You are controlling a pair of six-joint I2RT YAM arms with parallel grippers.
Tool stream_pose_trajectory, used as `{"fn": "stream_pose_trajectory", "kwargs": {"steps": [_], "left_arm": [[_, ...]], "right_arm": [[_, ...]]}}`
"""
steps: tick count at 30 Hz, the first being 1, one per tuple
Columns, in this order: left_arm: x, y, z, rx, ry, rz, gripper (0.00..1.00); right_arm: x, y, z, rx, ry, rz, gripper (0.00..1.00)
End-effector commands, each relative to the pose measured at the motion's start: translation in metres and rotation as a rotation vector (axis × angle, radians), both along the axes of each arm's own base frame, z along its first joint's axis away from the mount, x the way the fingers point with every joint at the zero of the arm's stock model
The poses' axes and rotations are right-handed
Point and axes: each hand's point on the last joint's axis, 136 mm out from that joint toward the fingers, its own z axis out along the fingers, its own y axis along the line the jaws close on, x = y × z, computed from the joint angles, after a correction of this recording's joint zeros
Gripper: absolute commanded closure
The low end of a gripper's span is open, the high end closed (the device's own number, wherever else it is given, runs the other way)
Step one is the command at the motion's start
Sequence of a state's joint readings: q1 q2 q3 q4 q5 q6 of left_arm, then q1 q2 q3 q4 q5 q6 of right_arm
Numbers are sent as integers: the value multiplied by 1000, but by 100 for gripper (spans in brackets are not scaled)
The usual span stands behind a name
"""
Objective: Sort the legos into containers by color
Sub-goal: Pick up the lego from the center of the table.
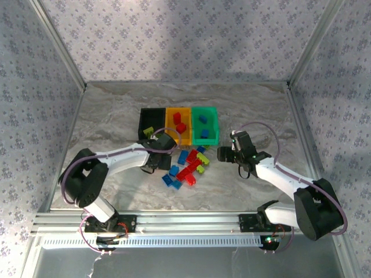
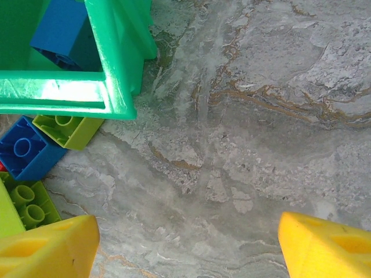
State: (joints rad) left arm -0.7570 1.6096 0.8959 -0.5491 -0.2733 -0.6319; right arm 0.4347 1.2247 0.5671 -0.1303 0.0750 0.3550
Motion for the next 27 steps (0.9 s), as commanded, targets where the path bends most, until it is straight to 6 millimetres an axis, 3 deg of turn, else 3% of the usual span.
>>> {"fn": "stream_pose_trajectory", "kwargs": {"steps": [1,7,9,12,13,20,27], "left_arm": [[-5,6,-5,13,25,2,24],[-7,6,-5,-5,24,3,35],[-7,5,-4,-13,22,3,47],[-6,2,0,-30,17,-4,49],[-6,1,2,-37,11,-9,53],[0,-8,23,-94,-32,-23,54],[23,-29,59,-140,-106,-64,54]], "right_arm": [[-3,-2,-3,-15,11,-14,17],[-2,-2,-3,-16,9,-13,17],[-3,-2,-4,-21,12,-14,17],[-2,-2,-4,-23,12,-15,17],[-2,-2,-4,-21,12,-13,17],[-2,-1,-4,-26,13,-13,17],[-2,0,-4,-24,13,-8,17]]}}
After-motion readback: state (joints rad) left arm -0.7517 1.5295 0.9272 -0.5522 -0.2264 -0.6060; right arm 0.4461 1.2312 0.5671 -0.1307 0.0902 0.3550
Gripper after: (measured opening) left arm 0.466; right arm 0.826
